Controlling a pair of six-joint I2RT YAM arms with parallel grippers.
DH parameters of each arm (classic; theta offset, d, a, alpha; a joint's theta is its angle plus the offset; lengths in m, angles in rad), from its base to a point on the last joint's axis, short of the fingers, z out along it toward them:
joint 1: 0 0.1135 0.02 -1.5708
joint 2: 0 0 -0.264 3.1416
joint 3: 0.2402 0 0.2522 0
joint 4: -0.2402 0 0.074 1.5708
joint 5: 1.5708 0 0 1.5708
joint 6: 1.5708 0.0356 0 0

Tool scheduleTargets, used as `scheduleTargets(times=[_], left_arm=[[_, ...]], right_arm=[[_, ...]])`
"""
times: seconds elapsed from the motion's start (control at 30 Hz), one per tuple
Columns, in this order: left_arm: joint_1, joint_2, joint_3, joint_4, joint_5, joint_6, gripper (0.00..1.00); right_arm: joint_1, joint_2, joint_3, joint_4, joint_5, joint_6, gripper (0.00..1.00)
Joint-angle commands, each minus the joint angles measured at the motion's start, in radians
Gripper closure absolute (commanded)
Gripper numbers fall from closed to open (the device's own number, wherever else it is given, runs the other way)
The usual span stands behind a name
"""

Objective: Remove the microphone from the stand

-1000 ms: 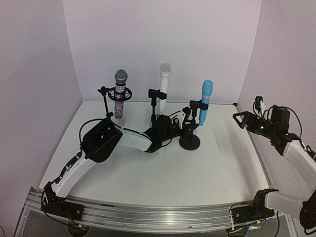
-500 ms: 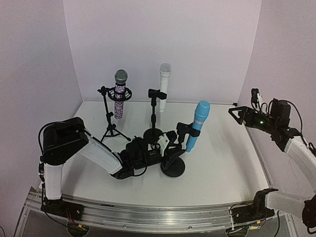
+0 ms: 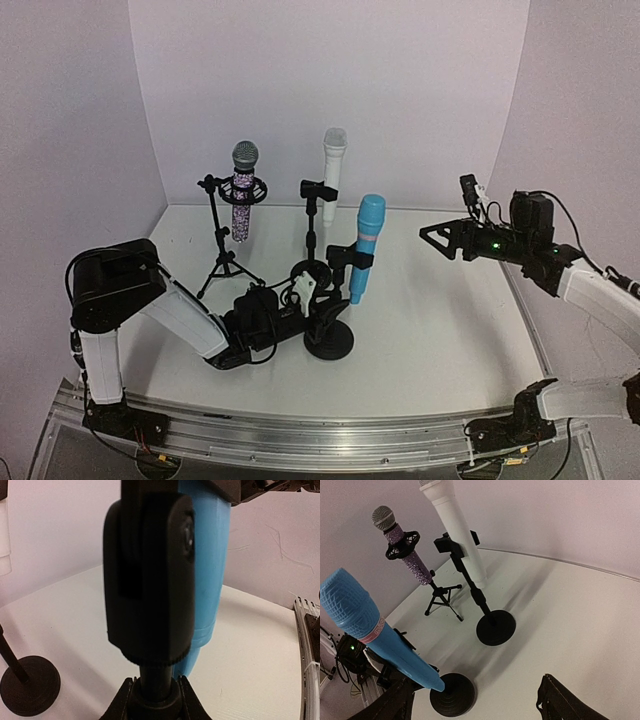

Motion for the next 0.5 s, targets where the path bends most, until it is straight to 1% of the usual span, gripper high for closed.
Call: scheduleTargets(times=[0.0, 0.17, 0.37, 0.43, 0.47], left_arm=[[0.041, -0.008, 0.012, 0.124, 0.057, -0.091, 1.0], [0.074, 0.024, 0.009, 0.149, 0.178, -0.093, 1.0], [0.074, 0.041, -0.033, 0.147, 0.248, -0.098, 1.0], [0.073, 0.045, -0.039, 0.143, 0.258, -0.09, 0.97], [0.074, 0.049, -0.039, 0.142, 0.264, -0.082, 0.93]], right_arm=[[0.052, 0.04, 0.057, 0.065, -0.026, -0.043, 0.17], [0.089, 0.063, 0.068, 0.073, -0.024, -0.064, 0.16], [0.109, 0.089, 0.076, 0.08, -0.028, -0.078, 0.15], [0.115, 0.1, 0.084, 0.08, -0.03, -0.083, 0.15], [0.118, 0.104, 0.088, 0.08, -0.031, -0.087, 0.15]])
